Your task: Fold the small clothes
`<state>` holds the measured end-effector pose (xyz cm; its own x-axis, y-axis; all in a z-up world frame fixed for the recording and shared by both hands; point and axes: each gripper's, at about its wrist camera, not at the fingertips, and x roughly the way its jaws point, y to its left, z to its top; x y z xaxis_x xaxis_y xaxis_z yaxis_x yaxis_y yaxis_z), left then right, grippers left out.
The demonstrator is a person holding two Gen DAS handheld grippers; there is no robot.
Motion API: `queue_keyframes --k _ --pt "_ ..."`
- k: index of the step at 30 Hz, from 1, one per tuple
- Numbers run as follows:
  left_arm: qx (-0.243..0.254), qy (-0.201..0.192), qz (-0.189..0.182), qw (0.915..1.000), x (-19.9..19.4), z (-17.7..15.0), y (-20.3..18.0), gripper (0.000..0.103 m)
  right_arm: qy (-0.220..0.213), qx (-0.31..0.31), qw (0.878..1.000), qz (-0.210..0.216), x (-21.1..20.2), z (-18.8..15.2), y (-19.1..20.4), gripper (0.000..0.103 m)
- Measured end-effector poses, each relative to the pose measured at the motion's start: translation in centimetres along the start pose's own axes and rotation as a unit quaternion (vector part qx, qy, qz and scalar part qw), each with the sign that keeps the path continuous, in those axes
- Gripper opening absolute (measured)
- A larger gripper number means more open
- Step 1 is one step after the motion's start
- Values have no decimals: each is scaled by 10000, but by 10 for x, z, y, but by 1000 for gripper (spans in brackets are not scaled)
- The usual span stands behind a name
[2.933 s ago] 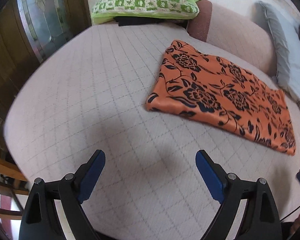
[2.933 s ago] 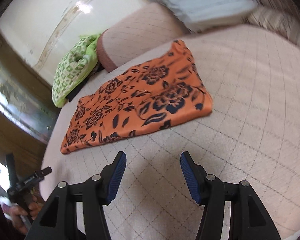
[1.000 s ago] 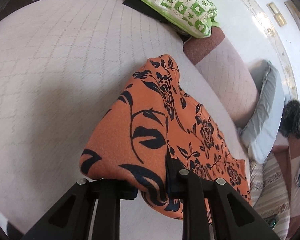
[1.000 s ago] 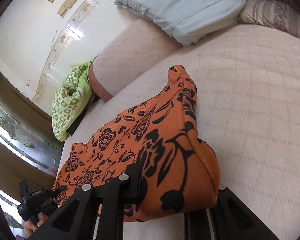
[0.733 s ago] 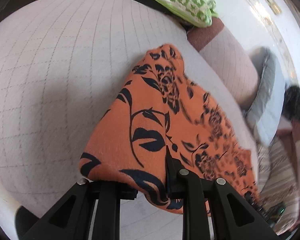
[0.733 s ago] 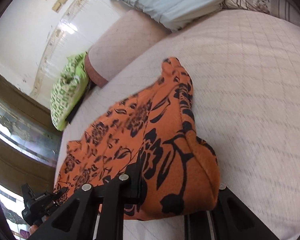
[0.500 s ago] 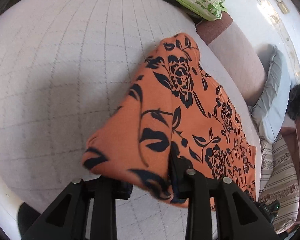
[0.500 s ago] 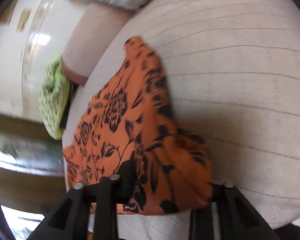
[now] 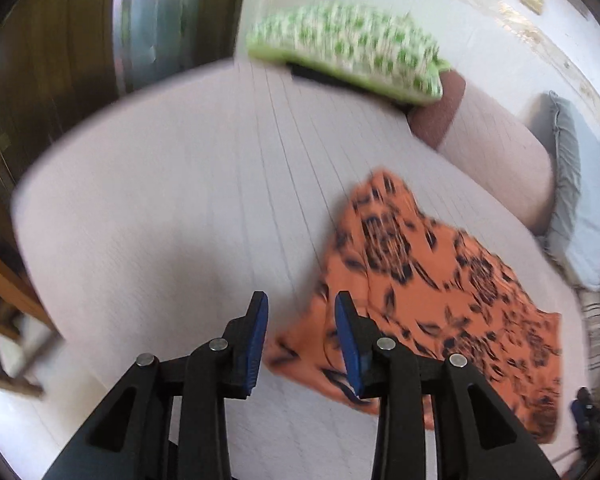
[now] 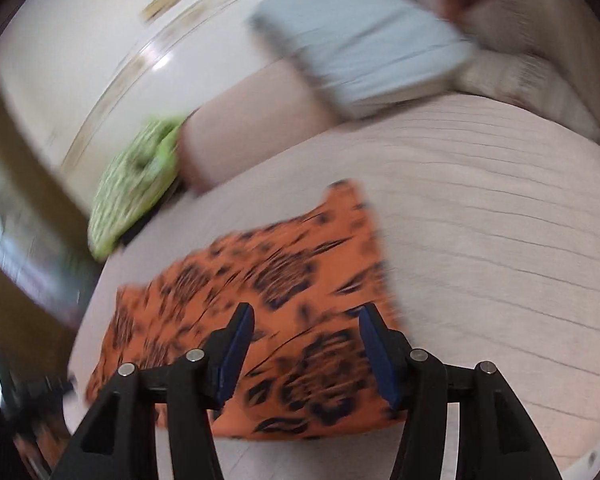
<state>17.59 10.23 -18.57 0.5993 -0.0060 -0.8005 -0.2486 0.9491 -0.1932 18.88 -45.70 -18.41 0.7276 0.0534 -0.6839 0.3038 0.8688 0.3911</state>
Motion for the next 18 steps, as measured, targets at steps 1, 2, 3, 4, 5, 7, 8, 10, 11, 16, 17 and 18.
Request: queue_keyframes --k 1,2,3,4,5,7,8,10,11,16,17,18 --pt "89 -139 60 9998 -5 3 -1 42 73 -158 9998 72 5 0 9 57" --pt "146 -194 64 9997 -7 5 -2 44 185 -349 9991 155 13 -1 19 57" --pt "206 -184 4 9996 -6 6 -5 45 285 -500 9982 183 21 -2 28 57" --pt "233 -141 -60 9996 -4 6 -7 45 366 -604 9973 177 29 -6 35 57" --pt "266 -76 -135 9995 0 4 -10 45 479 -704 9963 148 34 -11 38 57" --pt "411 45 -252 9988 13 -2 -25 45 716 -807 9942 0 47 -20 41 57" --pt "505 61 -253 9984 18 -5 -31 45 840 -831 9929 -151 54 -24 41 57" --pt "685 252 -132 9972 37 -13 -44 45 1121 -865 9887 -502 69 -30 34 57" --pt "685 394 -76 9968 48 -17 -45 45 1198 -871 9873 -572 76 -30 33 56" --pt "559 619 144 9964 76 -24 -32 48 1173 -1303 9817 -747 81 -41 38 58" --pt "584 662 131 9960 75 -22 -31 48 1161 -1350 9810 -776 82 -43 39 58" --pt "580 696 101 9958 73 -21 -30 48 1159 -1343 9810 -784 82 -43 40 58"
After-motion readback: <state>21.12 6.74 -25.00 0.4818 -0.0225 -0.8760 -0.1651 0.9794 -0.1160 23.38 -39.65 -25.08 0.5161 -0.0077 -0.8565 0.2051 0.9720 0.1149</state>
